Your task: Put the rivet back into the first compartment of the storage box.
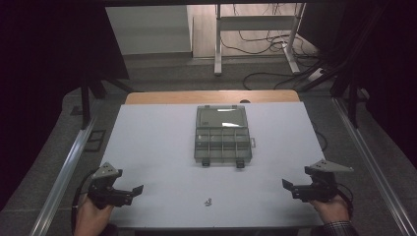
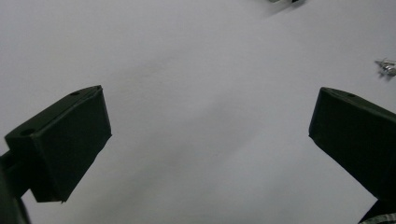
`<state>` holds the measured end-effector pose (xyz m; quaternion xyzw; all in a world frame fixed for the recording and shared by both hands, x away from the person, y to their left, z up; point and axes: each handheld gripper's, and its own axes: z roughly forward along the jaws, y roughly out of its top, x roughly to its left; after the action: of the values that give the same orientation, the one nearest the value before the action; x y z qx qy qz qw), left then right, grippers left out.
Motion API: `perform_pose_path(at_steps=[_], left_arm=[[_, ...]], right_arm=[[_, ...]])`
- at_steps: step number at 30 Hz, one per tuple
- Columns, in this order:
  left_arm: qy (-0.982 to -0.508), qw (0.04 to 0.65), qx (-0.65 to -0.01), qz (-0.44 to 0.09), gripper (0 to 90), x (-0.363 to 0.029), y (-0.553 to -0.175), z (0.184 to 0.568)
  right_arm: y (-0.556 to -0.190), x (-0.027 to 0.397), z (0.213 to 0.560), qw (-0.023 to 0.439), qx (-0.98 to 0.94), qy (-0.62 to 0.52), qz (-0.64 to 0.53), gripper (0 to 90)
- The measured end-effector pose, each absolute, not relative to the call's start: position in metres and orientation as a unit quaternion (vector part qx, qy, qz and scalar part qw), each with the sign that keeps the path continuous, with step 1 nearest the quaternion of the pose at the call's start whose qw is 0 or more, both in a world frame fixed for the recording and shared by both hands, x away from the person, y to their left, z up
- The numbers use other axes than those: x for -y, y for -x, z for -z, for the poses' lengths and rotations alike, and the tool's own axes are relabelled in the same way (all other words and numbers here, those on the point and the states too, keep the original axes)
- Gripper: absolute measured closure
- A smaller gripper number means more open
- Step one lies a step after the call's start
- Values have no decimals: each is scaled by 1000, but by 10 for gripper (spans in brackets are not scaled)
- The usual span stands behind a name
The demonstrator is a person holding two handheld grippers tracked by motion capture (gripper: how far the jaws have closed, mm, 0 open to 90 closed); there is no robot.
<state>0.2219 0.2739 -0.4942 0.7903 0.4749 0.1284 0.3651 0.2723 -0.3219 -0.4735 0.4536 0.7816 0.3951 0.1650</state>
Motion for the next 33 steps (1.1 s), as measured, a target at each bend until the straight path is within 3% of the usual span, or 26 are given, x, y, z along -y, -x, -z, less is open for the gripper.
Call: perform_pose_path(at_steps=[33], left_arm=[[-795,371,-470,-101,0,-258,-229,488]], right_arm=[[-271,307,476,170,-816,-405,-377,0]])
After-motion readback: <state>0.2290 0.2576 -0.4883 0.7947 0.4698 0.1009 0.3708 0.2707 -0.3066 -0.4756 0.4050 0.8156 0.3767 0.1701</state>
